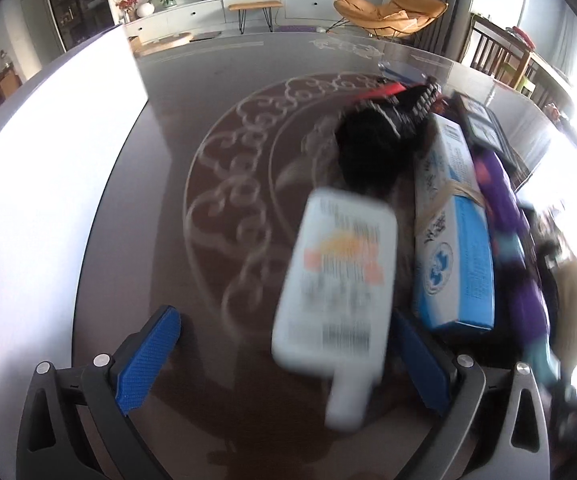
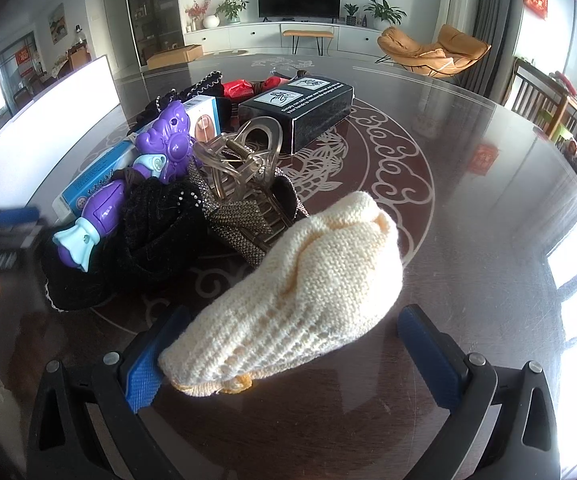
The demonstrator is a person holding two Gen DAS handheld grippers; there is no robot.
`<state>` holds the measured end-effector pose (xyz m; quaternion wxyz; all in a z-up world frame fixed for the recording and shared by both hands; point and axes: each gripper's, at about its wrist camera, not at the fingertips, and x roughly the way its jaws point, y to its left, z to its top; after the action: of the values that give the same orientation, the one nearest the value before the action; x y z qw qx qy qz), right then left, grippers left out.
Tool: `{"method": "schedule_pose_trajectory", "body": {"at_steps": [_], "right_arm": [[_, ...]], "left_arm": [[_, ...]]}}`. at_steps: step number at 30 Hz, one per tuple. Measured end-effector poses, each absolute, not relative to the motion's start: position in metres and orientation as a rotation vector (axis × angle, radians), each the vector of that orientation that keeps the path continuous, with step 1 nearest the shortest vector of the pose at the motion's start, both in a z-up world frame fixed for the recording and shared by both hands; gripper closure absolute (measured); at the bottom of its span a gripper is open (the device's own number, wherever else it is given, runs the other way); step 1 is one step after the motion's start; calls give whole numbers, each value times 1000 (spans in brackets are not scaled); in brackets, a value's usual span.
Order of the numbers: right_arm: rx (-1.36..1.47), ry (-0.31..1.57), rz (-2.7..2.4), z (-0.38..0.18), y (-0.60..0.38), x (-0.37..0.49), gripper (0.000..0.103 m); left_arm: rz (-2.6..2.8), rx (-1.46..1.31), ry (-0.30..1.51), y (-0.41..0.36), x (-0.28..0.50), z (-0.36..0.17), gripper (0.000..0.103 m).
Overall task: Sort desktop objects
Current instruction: 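Grasp the white sunscreen bottle with the left gripper while the right grasps the cream knitted glove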
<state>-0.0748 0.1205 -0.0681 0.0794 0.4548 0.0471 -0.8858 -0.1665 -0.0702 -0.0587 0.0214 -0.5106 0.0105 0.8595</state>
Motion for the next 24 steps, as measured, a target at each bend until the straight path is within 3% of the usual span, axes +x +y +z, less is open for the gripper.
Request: {"method": "schedule_pose_trajectory", "body": {"at_steps": [4,5,6,15,21,24], "right_arm": [[1360,141,-2650,-68,121,-75,0],[1360,141,-2650,-68,121,-74,0],[1360,141,-2650,-68,121,-74,0],[1412,197,-2511,-66,126,-78,0],[1576,-262,-2398,-44,166,-93,0],[1622,-298,-2416,-46,150,-101,0]], "left_arm": [[2650,-1570,59,-68,-175,-58,4],[2666,-1516,67,-68,-169,-53,36],[2674,-1485,75,-67,-164,-49,52],[2666,-1433,-43,-85,-79,-44,52],[2714,-1397,-90,-87,-36,-46,52],[2713,-1390,-95,-85,-24,-48,52]]}}
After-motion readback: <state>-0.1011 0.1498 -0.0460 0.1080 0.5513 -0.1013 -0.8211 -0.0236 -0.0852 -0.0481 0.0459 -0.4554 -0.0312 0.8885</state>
